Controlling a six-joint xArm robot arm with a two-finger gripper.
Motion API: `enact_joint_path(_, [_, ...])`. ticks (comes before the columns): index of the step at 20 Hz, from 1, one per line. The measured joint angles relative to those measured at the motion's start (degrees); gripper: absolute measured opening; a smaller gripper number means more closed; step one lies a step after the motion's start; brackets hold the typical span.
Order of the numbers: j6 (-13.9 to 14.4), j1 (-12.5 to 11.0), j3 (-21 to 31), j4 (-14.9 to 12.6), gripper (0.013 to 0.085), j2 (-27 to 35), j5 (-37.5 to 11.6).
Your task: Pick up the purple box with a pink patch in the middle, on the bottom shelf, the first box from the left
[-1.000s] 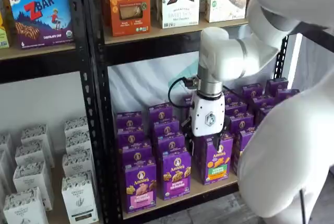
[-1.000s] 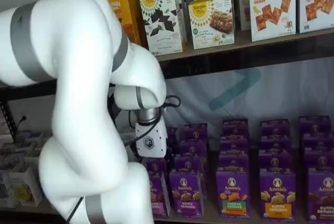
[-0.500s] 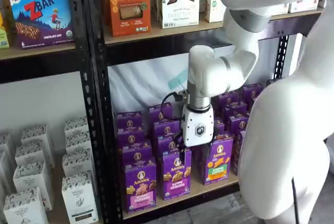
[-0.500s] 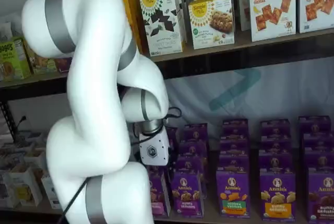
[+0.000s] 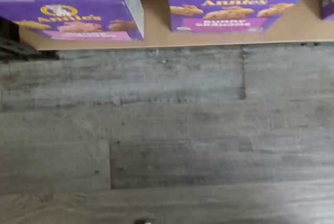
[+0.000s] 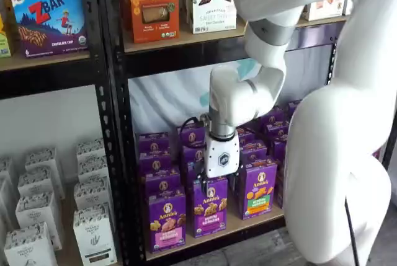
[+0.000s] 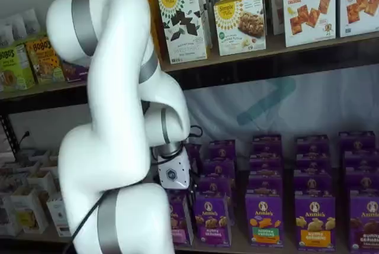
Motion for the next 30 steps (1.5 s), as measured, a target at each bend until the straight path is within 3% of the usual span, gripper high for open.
enact_joint_path(7, [1.1,1.4,-5.5,0.2,0.085,7.9,-4.1])
enact_joint_path(17, [8.2,3.8,-14.8,-4.8,0.085,18.2,-3.9])
enact_joint_path(21, [9.7,4.7,-18.4,-5.4,0.085,21.7,-3.9])
enact_joint_path(23, [9.4,5.2,-20.4,-4.7,0.085,23.3,-3.4])
enact_joint_path(26, [7.1,5.8,-23.1,-1.5,0.085,25.5,-3.1])
enact_joint_path(30, [7.7,6.1,-26.5,-1.8,0.085,28.2,-3.4])
